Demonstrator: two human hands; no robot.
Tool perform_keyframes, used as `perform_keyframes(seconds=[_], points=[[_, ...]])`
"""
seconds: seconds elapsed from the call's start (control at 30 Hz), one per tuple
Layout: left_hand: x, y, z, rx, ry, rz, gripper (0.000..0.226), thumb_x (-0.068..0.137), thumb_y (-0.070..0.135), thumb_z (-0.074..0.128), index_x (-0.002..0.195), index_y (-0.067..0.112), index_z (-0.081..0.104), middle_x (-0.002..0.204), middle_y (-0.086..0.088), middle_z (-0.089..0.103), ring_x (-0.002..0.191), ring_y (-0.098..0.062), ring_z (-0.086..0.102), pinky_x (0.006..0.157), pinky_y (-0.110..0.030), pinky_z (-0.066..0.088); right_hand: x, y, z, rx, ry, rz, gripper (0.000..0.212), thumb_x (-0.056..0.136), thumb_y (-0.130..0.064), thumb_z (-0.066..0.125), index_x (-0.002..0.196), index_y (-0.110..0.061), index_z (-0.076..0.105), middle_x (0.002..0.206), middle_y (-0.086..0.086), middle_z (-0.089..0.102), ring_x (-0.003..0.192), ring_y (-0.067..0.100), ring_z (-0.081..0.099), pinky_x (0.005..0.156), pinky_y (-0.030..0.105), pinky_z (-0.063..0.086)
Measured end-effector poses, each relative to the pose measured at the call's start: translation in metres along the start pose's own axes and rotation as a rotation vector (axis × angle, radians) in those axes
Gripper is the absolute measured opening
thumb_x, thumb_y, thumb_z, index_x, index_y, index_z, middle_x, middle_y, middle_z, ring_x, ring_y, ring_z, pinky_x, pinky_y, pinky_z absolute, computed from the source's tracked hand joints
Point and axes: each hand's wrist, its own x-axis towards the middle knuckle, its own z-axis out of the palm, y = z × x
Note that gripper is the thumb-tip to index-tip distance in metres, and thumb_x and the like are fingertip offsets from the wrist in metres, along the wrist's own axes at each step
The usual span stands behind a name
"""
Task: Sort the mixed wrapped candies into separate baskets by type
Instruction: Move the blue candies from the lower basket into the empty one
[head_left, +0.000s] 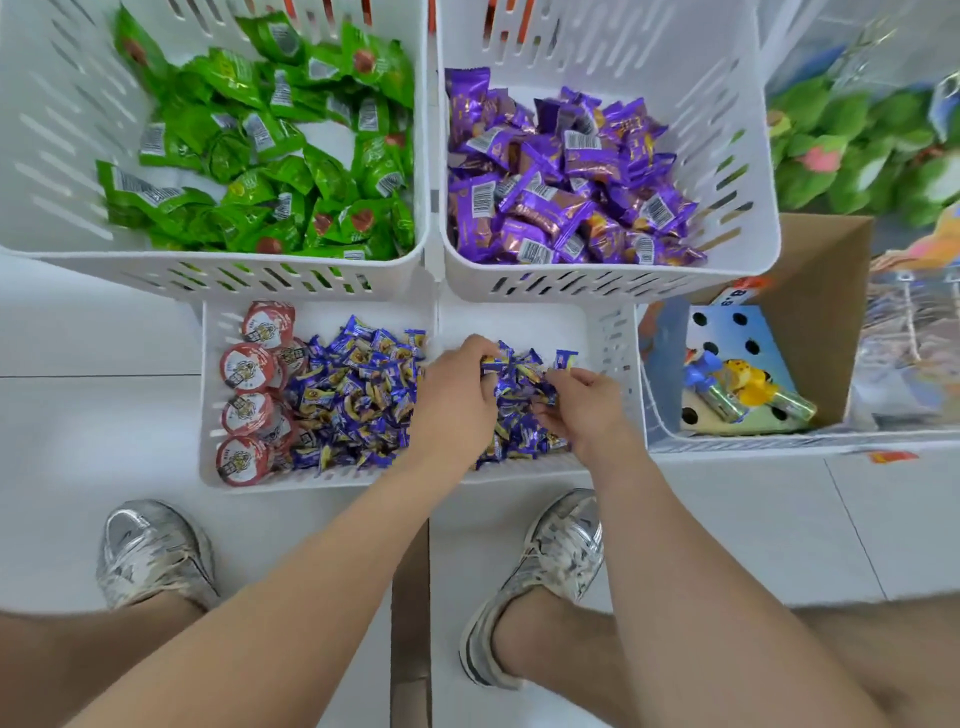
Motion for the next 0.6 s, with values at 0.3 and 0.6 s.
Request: perform_keyframes(seconds=[0.3,0.6], points=[[0.016,-0.013,-0.013,-0.023,-0.425,0.124,0.049,0.100,0.006,0.053,0.143,0.028,0.058,0.158,-0.003,0.041,0.140,-0.018,0.046,0.110,-0.028,0.038,-0.004,0.000,0.008,-0.422,0.208,-0.373,0.039,0.092,-0.026,0.040,0.114,-0.020,0.072,0.078,0.006,0.073,0.061,0.028,0.073,0.063,0.048,0.063],[-0.017,-0.111,-0.052,0.168,0.106,-0.418,0.032,0.091,0.029,0.052,0.118,0.014,0.057,0.120,-0.015,0.056,0.105,-0.038,0.057,0.082,-0.046,0.050,-0.049,-0.007,0.119,-0.754,0.021,-0.804,0.025,0.092,-0.010,0.050,0.095,-0.014,0.075,0.090,0.006,0.075,0.080,0.026,0.068,0.073,0.038,0.056]])
